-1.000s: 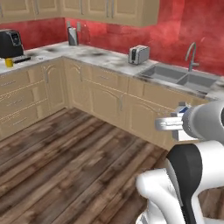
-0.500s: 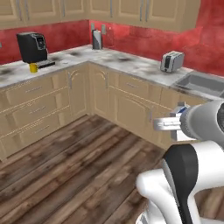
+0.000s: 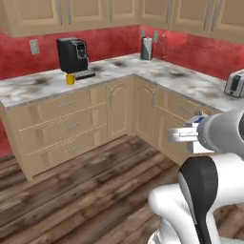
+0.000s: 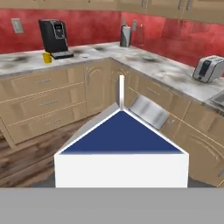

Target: Take a sugar cube from the saucer and place it inside the coffee. Then, grab milk from the fridge and place it next to the coffee on the counter to sweeten the coffee.

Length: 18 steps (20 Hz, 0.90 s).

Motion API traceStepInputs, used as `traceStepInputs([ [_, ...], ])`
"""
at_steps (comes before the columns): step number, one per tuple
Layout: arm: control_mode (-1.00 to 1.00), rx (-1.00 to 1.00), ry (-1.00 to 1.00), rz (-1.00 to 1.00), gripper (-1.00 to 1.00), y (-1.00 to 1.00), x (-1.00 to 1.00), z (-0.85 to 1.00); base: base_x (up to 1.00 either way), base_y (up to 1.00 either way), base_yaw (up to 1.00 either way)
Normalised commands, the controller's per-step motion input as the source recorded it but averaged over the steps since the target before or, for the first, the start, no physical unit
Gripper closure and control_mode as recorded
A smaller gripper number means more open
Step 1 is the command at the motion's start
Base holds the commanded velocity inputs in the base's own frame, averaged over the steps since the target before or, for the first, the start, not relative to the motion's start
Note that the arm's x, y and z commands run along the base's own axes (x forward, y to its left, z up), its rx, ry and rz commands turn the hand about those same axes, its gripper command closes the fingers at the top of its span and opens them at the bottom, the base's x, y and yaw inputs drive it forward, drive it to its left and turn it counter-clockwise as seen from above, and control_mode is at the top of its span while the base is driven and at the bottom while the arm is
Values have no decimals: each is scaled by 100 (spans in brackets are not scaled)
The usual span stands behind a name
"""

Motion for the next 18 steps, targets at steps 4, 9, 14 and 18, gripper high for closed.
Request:
traceStepInputs([
  [4,100,0,0,0,100,0,0,0,100,-12,35],
  [9,100,0,0,0,100,0,0,0,100,-17,34],
  [14,100,0,0,0,100,0,0,0,100,-37,22],
  [18,100,0,0,0,100,0,0,0,100,-50,16],
])
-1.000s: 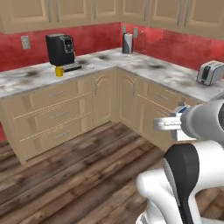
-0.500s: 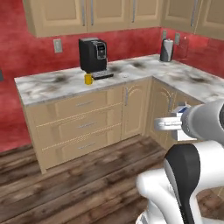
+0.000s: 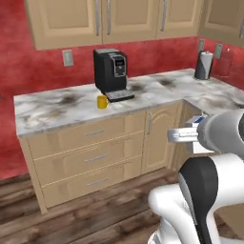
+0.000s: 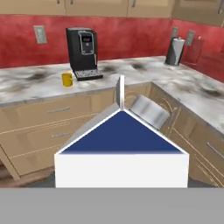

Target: Take a sugar cube from the saucer and place it inside the coffee. Then, grab milk from the fridge and place it next to the coffee on the counter to sweeten the coffee.

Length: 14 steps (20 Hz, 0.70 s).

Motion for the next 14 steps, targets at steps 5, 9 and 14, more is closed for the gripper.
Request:
traceStepInputs([
  [5,100,0,0,0,100,0,0,0,100,-19,22],
  [9,100,0,0,0,100,0,0,0,97,-4,28],
  [14,100,0,0,0,100,0,0,0,94,-6,35],
])
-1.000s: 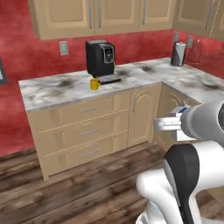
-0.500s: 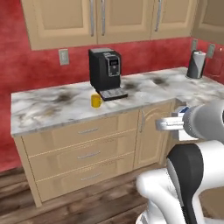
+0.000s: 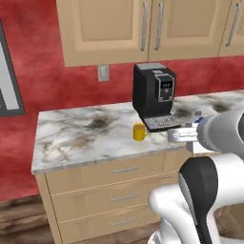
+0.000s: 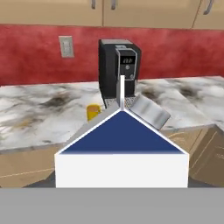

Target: Take a sugar cube from the saucer and place it inside the coffee. Then, grab milk from the fridge and place it next to the coffee on the counter to sweeten the coffee.

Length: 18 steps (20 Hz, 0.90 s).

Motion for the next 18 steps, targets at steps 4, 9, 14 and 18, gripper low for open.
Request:
traceStepInputs([
  [4,100,0,0,0,100,0,0,0,79,-5,32],
  [9,-100,0,0,0,100,0,-3,-9,7,-4,12],
  [14,-100,0,0,-49,100,31,14,-55,0,0,0],
  [18,-100,0,0,-79,100,66,55,-46,0,0,0],
])
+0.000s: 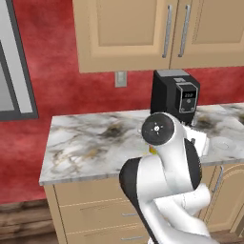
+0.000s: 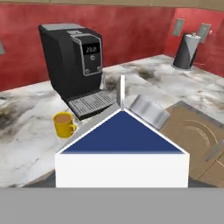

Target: Take a sugar cube from the saucer and place it inside the coffee. Then, grab milk from the fridge and place it next to the coffee on the counter to sweeten the coffee.

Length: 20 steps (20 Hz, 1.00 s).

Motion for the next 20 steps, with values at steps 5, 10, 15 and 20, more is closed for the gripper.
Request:
traceStepInputs([
  [5,-100,0,0,-63,100,32,55,-49,0,0,0],
  [10,-100,0,0,-43,100,2,79,-37,0,0,0],
  [15,-100,0,0,-30,100,-6,79,-32,0,0,0],
  [20,-100,-12,-2,-9,100,0,41,-62,0,0,0],
])
